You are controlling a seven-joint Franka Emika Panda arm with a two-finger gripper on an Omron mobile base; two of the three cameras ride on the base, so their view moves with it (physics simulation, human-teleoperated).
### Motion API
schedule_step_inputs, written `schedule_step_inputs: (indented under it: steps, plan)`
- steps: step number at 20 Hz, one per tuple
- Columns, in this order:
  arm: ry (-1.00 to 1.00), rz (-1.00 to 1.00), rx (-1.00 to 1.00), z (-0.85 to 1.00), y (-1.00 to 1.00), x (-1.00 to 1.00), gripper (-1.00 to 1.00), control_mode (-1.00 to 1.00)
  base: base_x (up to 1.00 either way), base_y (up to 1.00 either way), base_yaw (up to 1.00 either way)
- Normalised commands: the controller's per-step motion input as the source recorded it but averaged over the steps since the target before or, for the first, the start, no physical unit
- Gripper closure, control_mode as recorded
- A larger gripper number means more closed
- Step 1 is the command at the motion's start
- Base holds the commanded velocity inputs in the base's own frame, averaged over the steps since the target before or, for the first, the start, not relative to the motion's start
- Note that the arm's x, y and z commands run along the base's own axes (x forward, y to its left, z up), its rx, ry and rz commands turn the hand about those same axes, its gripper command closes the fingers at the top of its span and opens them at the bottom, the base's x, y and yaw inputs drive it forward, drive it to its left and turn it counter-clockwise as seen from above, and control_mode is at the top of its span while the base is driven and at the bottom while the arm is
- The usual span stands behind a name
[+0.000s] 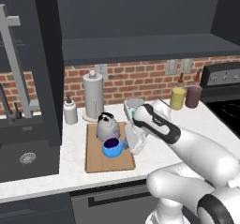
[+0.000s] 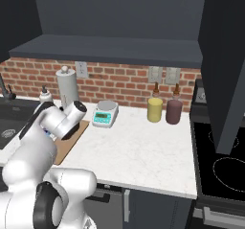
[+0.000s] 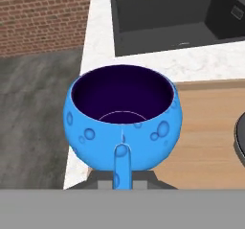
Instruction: Pick the kettle from the counter and place it on the tray. Then pick the mug from the cabinet and place it on the tray. Then close the cabinet doors.
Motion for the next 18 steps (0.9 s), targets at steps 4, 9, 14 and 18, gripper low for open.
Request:
schedule_step_inputs:
  steps: [4, 9, 14, 18]
  plan:
    - [0.1, 0.0, -0.11, -0.41, 0.21, 0.15, 1.0, -1.0, 0.0, 0.0, 0.0]
    - [0.03, 0.0, -0.1, -0.3, 0.13, 0.25, 1.0, -1.0, 0.0, 0.0, 0.0]
    - [0.0, 0.0, -0.1, -0.27, 0.05, 0.2, 1.0, -1.0, 0.0, 0.0, 0.0]
    - [0.0, 0.0, -0.06, -0.29, 0.0, 0.03, 1.0, -1.0, 0.0, 0.0, 0.0]
